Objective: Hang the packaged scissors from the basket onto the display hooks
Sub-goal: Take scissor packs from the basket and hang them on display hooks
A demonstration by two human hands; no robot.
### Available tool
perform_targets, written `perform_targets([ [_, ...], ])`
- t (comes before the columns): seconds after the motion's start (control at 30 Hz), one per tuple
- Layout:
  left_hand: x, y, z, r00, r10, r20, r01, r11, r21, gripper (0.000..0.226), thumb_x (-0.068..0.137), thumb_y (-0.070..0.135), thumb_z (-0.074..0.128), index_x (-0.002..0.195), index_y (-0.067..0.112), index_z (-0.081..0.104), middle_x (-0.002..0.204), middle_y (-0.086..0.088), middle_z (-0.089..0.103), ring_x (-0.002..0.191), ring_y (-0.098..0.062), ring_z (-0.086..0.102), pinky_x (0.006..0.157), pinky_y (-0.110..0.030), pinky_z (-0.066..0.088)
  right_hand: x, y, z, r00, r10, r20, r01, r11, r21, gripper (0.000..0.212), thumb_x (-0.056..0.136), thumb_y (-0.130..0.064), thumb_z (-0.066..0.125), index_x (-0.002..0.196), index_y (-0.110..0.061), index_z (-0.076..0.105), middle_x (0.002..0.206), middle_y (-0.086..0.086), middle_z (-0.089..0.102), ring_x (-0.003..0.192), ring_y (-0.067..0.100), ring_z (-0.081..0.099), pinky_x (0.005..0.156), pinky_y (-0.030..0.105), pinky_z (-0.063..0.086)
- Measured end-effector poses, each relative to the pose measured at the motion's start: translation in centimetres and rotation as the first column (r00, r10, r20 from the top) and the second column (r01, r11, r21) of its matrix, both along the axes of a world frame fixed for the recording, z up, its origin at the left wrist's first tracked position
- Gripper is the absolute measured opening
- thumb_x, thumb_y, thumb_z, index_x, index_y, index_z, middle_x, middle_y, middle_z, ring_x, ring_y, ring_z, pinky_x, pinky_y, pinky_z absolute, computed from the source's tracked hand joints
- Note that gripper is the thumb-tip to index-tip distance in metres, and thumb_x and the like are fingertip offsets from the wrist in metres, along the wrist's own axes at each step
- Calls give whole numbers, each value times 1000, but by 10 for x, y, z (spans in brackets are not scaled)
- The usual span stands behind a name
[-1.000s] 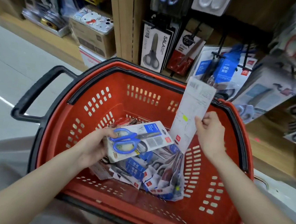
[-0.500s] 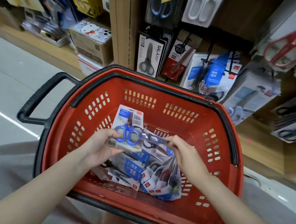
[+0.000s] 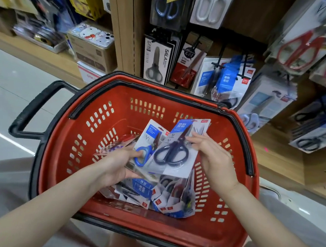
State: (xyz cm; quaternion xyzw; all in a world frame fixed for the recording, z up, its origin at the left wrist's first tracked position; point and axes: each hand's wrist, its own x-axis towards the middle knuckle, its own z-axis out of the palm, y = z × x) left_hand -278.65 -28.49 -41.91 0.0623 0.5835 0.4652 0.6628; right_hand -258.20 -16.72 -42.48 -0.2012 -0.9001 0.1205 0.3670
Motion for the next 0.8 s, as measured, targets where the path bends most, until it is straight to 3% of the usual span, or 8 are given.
perform_targets([
  [0.17, 15, 8, 6, 998, -11, 68, 7, 998, 58, 21, 97, 19, 48, 95, 10, 66, 83, -10, 74, 67, -21, 70, 62, -34, 58, 4, -7, -9, 970, 176, 169, -169, 984, -58, 23, 74, 14, 59, 88, -3, 64, 108, 10, 70, 105, 20, 64, 98, 32, 47],
  [0.3, 17, 11, 5, 994, -82, -71, 91, 988, 126, 19, 93, 9, 55, 109, 13, 63, 96, -10, 74, 78, -23, 72, 69, -35, 59, 13, -12, -14, 934, 265, 239, -232, 960, -157, 43, 72, 16, 61, 105, -13, 60, 118, 9, 65, 115, 16, 56, 102, 26, 43],
  [0.37, 16, 10, 2, 986, -83, -141, 105, 982, 155, 30, 90, 6, 58, 118, 16, 60, 105, -7, 73, 93, -26, 70, 81, -40, 57, 14, -15, -14, 944, 212, 253, -130, 943, -305, 60, 76, 21, 56, 120, -21, 55, 130, 4, 55, 125, 11, 45, 108, 22, 34],
  [0.43, 16, 11, 1, 982, -87, -167, 116, 978, 175, 36, 86, 4, 62, 118, 20, 60, 107, -3, 72, 97, -23, 69, 82, -38, 55, 11, -18, -4, 982, 0, 187, 105, 827, -552, 56, 89, 11, 51, 134, -22, 45, 137, -5, 42, 128, 2, 38, 109, 15, 30],
  [0.5, 17, 12, 2, 978, -114, -172, 147, 970, 191, 37, 84, 1, 63, 115, 21, 61, 106, -2, 73, 95, -20, 69, 80, -34, 56, 4, -13, 7, 959, -225, 176, 276, 577, -769, 49, 96, -12, 51, 141, -17, 33, 133, -11, 38, 121, 2, 43, 100, 13, 38],
  [0.6, 22, 13, 2, 950, -191, -247, 239, 954, 181, 37, 79, 1, 69, 109, 21, 63, 103, -4, 73, 93, -23, 68, 84, -38, 49, -4, 5, 13, 955, -279, 101, 167, 223, -961, 35, 96, -26, 53, 127, -12, 49, 122, -1, 61, 100, 10, 63, 79, 22, 54],
  [0.7, 28, 15, 0, 930, -192, -313, 255, 951, 173, 30, 81, 9, 70, 109, 17, 64, 104, -8, 73, 98, -28, 68, 91, -46, 50, -8, 13, 16, 934, -350, 65, 156, 237, -959, 17, 94, -22, 57, 108, -17, 66, 105, 3, 71, 94, 18, 68, 81, 36, 56],
  [0.8, 29, 18, 0, 938, -125, -324, 191, 965, 180, 21, 95, 23, 54, 112, 11, 61, 103, -15, 71, 86, -28, 69, 73, -41, 57, -6, 23, 23, 887, -460, 19, 132, 215, -968, 11, 93, -16, 58, 97, -20, 67, 100, 0, 72, 95, 19, 67, 85, 35, 53],
])
